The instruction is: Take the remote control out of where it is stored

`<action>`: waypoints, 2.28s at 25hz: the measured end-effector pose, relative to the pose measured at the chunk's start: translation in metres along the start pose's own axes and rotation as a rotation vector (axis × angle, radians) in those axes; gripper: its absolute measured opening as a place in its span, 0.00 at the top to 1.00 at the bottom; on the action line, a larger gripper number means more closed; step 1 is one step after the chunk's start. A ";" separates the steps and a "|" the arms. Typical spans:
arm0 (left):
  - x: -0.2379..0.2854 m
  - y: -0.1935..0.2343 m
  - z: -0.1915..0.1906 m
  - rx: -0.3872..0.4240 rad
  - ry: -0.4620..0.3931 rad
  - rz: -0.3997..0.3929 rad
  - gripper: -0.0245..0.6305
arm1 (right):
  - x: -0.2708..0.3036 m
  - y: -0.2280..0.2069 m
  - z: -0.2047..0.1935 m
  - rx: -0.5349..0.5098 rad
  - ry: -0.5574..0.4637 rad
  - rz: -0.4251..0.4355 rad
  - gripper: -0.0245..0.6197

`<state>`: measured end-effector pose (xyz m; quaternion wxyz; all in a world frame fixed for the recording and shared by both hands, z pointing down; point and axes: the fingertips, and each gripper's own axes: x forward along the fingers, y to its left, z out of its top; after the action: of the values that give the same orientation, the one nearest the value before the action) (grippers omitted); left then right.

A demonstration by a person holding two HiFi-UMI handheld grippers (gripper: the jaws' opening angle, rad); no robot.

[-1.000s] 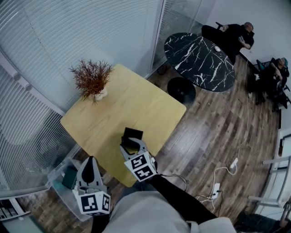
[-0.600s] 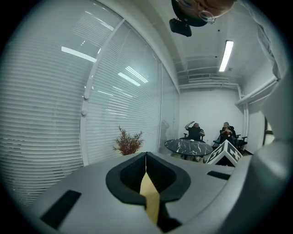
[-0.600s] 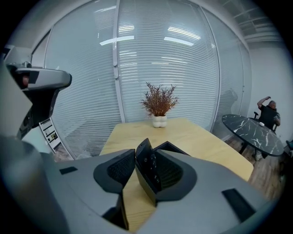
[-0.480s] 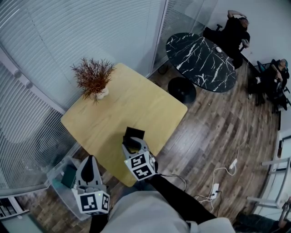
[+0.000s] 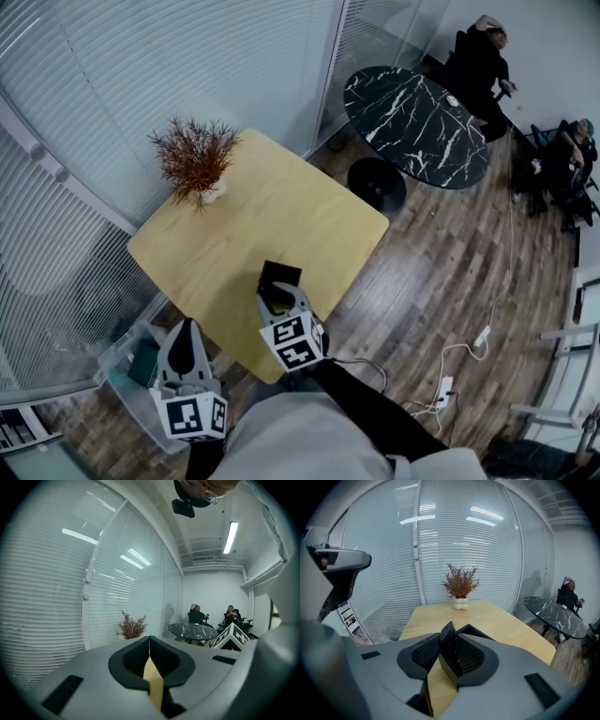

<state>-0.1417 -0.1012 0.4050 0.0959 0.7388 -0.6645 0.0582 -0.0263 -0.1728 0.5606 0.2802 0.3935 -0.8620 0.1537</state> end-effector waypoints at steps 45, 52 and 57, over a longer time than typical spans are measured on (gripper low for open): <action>-0.002 -0.009 0.004 0.009 -0.016 0.002 0.95 | -0.020 -0.034 0.008 0.016 -0.033 -0.058 0.86; -0.003 -0.010 0.005 0.008 -0.019 0.008 0.95 | -0.023 -0.037 0.011 0.023 -0.049 -0.052 0.86; -0.003 -0.009 0.005 0.004 -0.019 0.012 0.95 | -0.029 -0.038 0.016 0.029 -0.063 -0.047 0.86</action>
<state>-0.1329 -0.0981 0.3986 0.0877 0.7354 -0.6698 0.0531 0.0122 -0.1880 0.5320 0.2506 0.4223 -0.8586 0.1468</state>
